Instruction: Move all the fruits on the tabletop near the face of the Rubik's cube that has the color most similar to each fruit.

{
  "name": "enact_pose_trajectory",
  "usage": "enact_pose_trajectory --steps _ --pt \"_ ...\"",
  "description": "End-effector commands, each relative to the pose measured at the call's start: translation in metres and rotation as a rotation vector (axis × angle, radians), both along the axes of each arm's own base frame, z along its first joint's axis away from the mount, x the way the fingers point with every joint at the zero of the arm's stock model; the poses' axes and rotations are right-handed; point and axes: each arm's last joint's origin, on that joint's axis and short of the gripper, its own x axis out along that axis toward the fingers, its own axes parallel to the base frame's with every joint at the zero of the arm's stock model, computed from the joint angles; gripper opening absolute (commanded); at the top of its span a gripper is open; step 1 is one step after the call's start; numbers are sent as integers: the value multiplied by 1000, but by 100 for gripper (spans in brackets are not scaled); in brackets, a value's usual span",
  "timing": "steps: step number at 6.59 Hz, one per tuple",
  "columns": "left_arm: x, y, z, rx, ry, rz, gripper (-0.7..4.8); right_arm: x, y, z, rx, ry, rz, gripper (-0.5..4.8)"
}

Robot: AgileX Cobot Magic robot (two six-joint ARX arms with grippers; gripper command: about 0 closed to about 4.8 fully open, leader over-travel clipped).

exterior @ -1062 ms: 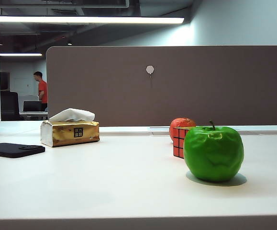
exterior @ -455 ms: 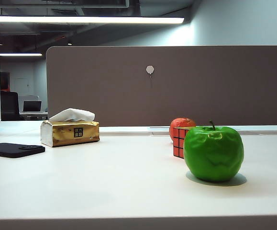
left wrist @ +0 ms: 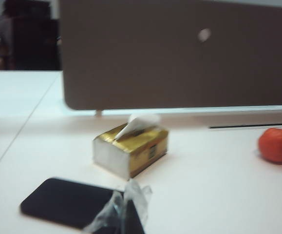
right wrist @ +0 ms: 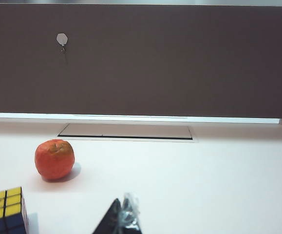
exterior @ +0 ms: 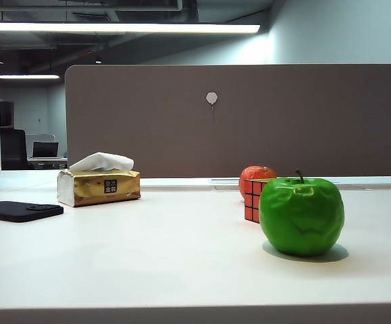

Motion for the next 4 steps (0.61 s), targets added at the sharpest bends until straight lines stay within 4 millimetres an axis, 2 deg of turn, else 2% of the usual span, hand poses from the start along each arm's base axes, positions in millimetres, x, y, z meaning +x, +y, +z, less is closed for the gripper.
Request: enact_pose_trajectory --steps 1,2,4 --pt "-17 -4 44 25 23 -165 -5 -20 1 59 -71 13 5 -1" --pt "-16 -8 58 30 110 -289 -5 -18 1 88 -68 147 11 -1" --pt "-7 -9 66 26 159 -336 -5 -9 1 116 -66 248 28 -1"
